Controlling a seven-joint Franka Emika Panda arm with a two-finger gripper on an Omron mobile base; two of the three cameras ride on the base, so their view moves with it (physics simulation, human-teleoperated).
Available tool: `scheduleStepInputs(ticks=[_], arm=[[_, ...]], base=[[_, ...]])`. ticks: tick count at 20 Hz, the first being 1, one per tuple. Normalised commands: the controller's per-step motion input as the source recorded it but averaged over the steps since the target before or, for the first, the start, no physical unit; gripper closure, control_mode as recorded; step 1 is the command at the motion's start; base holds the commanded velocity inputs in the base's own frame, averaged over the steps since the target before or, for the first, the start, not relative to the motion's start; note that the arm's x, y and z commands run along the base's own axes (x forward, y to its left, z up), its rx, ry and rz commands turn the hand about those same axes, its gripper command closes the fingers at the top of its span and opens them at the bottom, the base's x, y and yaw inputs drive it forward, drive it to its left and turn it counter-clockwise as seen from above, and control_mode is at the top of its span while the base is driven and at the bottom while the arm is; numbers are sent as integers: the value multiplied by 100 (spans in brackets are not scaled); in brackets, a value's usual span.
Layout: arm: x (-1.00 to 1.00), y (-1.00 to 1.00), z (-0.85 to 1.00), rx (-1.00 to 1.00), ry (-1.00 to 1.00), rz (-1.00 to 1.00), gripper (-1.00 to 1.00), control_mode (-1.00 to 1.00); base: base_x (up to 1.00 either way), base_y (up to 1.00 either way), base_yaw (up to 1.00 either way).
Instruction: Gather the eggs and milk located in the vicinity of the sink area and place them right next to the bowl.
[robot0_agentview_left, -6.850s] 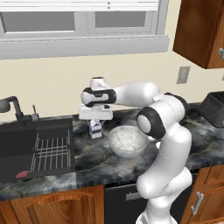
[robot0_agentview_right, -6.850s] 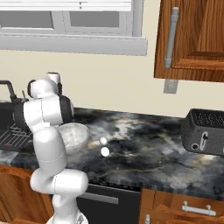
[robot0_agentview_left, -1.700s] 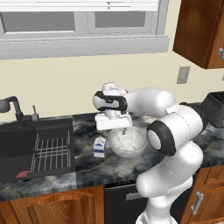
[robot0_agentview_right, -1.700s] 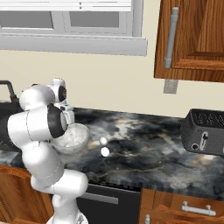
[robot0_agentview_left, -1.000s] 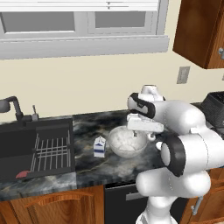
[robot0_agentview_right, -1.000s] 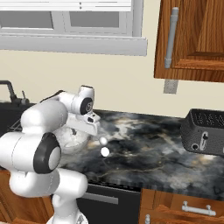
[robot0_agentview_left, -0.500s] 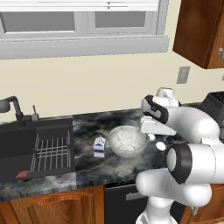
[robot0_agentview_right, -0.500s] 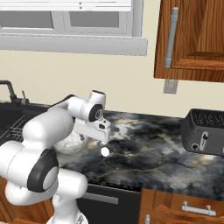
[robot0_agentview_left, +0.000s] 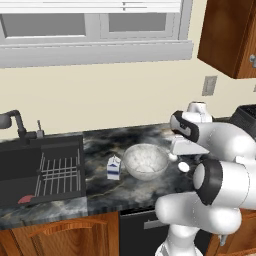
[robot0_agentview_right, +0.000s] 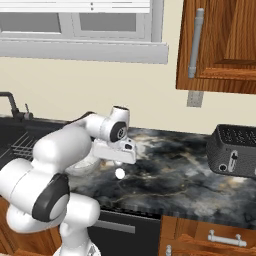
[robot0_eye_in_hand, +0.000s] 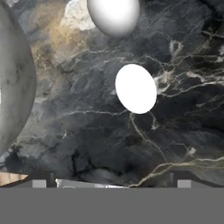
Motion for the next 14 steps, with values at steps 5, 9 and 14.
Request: scheduleStepInputs(ticks=[5,9,14], arm=[[0,-5,-28,1,-5,27,-100,-100],[0,0,-41,2,-18,28,-100,-100],[0,0,-5,5,-19,20,-100,-100]], base=[[0,0,0],[0,0,0],[0,0,0]])
